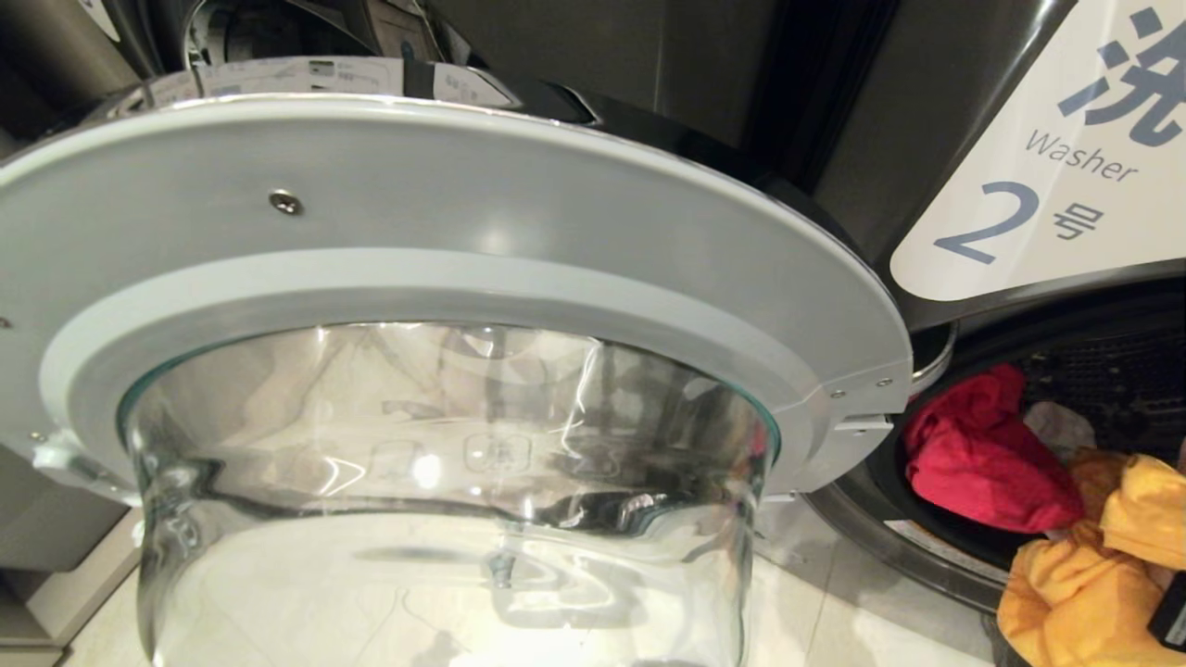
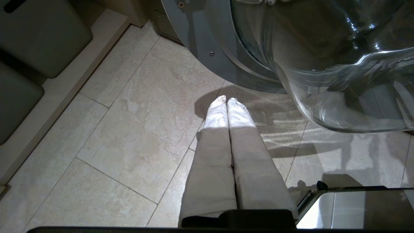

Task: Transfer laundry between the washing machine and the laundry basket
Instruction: Pick a cloth and place it into the basket

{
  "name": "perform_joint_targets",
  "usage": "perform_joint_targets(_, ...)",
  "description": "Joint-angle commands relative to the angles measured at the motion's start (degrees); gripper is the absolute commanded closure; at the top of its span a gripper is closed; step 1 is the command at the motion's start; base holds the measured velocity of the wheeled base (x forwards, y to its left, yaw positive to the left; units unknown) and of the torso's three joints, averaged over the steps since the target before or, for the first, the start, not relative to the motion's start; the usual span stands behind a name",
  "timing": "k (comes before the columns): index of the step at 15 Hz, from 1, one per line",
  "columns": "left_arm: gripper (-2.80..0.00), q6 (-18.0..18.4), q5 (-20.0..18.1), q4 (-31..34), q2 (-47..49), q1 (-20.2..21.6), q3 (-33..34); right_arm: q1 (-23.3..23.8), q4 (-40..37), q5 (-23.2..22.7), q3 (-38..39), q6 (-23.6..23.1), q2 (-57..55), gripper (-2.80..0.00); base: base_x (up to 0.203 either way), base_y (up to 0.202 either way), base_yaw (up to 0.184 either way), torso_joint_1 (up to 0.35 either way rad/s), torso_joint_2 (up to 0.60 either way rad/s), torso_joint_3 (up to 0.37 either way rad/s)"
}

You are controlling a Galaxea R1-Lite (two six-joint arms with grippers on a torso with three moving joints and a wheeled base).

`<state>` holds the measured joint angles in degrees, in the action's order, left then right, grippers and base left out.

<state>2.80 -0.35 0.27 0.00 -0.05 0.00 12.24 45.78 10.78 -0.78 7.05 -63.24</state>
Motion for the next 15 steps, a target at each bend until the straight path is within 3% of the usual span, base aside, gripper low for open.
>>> perform_joint_targets(1,0.00,0.0,0.0,0.0,0.0,0.0,0.1,0.0,-7.8,0.1,-0.3,-1.8,18.9,0.00,0.000,0.000,0.000,0.000,0.00,0.000)
perform_joint_targets(5,0.00,0.0,0.0,0.0,0.0,0.0,0.1,-0.4,-35.2,0.2,-7.0,-4.3,41.8,0.00,0.000,0.000,0.000,0.000,0.00,0.000)
perform_joint_targets(7,0.00,0.0,0.0,0.0,0.0,0.0,0.1,-1.4,-44.6,1.0,-12.8,-4.7,47.0,0.00,0.000,0.000,0.000,0.000,0.00,0.000)
perform_joint_targets(10,0.00,0.0,0.0,0.0,0.0,0.0,0.1,-2.5,-48.4,-0.8,-21.8,-4.9,47.2,0.00,0.000,0.000,0.000,0.000,0.00,0.000)
perform_joint_targets(15,0.00,0.0,0.0,0.0,0.0,0.0,0.1,-4.7,-55.8,-9.7,-38.6,-4.1,47.2,0.00,0.000,0.000,0.000,0.000,0.00,0.000)
